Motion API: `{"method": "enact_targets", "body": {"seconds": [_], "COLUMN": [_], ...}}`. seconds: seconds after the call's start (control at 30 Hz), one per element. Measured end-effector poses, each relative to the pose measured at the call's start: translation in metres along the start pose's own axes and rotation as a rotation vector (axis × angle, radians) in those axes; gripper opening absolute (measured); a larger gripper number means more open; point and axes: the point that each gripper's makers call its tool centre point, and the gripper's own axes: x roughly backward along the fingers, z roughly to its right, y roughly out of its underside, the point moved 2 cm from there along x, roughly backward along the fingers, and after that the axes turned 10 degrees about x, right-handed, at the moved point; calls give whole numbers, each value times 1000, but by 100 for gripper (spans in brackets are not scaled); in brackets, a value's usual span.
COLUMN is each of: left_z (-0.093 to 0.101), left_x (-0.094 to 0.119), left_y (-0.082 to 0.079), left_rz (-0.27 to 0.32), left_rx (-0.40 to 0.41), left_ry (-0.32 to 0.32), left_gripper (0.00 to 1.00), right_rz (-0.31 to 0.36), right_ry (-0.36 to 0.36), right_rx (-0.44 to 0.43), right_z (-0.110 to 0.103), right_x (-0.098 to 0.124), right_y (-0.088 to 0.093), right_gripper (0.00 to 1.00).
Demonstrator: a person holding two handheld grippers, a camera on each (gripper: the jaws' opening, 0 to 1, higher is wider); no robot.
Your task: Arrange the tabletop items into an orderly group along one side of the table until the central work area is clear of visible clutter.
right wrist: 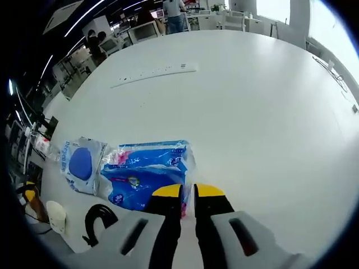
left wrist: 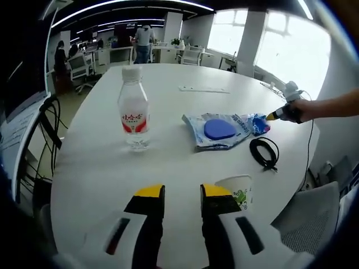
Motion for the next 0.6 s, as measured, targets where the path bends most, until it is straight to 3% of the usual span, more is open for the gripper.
{"method": "enact_targets", "body": {"seconds": [0.23, 0.6], "left_z": [2, 13], "left_x": [3, 5], "left_y": [2, 5], "left_rz": [4, 3], "left_rx": [1, 2], "left_ry": [5, 32], "left_gripper": [24, 25], "right_rz": [4, 22], "right_ry": [6, 2], "right_rx": [7, 13], "right_z": [8, -2], "right_x": [-2, 16], "right_y": [2, 17], "right_gripper": [5, 5]}}
